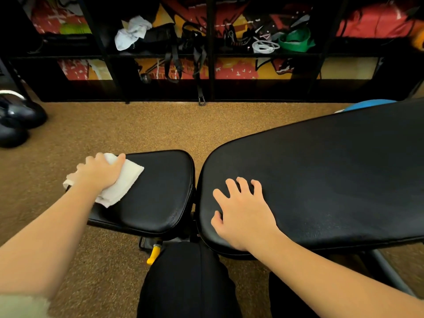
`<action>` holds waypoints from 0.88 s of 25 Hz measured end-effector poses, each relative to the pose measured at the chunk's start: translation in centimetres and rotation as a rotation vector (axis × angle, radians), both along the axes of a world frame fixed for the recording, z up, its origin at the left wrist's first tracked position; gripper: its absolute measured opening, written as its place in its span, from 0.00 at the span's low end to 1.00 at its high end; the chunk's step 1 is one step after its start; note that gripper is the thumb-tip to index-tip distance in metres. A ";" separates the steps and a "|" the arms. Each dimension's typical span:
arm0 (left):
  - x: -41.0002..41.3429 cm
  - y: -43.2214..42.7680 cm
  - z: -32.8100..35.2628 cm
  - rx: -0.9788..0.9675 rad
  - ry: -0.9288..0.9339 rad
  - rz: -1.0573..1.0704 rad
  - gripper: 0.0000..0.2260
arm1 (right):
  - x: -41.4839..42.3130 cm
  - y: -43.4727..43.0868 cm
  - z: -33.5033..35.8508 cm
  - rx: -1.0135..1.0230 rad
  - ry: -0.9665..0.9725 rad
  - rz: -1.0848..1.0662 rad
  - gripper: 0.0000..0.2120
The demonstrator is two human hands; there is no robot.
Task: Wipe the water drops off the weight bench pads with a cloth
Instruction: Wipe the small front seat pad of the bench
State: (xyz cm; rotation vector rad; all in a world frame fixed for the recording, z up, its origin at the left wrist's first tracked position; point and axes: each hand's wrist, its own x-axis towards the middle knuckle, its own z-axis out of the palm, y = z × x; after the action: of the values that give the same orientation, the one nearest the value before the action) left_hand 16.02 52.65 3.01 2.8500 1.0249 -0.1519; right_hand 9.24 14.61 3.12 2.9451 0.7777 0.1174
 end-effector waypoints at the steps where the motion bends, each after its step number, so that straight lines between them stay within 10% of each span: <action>1: 1.0 -1.2 0.3 0.025 0.024 -0.086 0.39 | 0.0 0.1 0.0 -0.001 -0.001 0.000 0.25; 12: 2.1 -18.3 -2.2 0.132 -0.059 -0.908 0.36 | 0.1 0.0 0.3 0.024 0.004 -0.015 0.24; 22: -9.4 -15.7 -2.1 -0.227 -0.121 -0.957 0.45 | -0.2 0.0 0.7 0.014 0.008 -0.002 0.23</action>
State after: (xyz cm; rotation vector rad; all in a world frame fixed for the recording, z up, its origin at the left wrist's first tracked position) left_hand 6.60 36.99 0.94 2.8132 -0.4108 -0.1478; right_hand 9.02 14.58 3.86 2.9613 0.7778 0.1118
